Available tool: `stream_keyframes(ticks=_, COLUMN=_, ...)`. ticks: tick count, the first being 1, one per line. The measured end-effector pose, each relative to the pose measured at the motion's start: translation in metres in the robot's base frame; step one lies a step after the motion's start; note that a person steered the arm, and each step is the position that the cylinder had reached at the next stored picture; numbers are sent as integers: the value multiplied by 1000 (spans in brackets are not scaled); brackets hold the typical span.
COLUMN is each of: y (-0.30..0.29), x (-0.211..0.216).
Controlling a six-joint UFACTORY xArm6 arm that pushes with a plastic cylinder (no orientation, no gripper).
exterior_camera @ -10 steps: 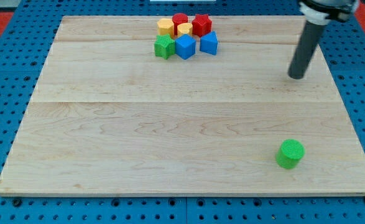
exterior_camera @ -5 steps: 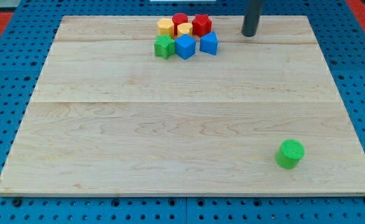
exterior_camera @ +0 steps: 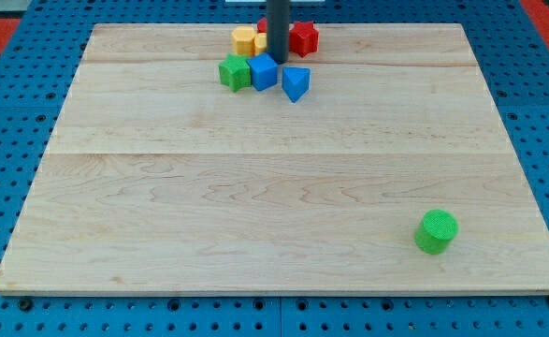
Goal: Move the green star to the top of the green circle
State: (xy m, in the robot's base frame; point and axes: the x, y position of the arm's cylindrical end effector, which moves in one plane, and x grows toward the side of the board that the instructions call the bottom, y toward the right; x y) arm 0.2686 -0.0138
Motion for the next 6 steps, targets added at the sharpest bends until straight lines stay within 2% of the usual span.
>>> stream_keyframes(ticks=4, y=-82, x=1)
stream_keyframes(ticks=5, y=-114, x=35)
stream_keyframes(ticks=6, y=-94, x=66)
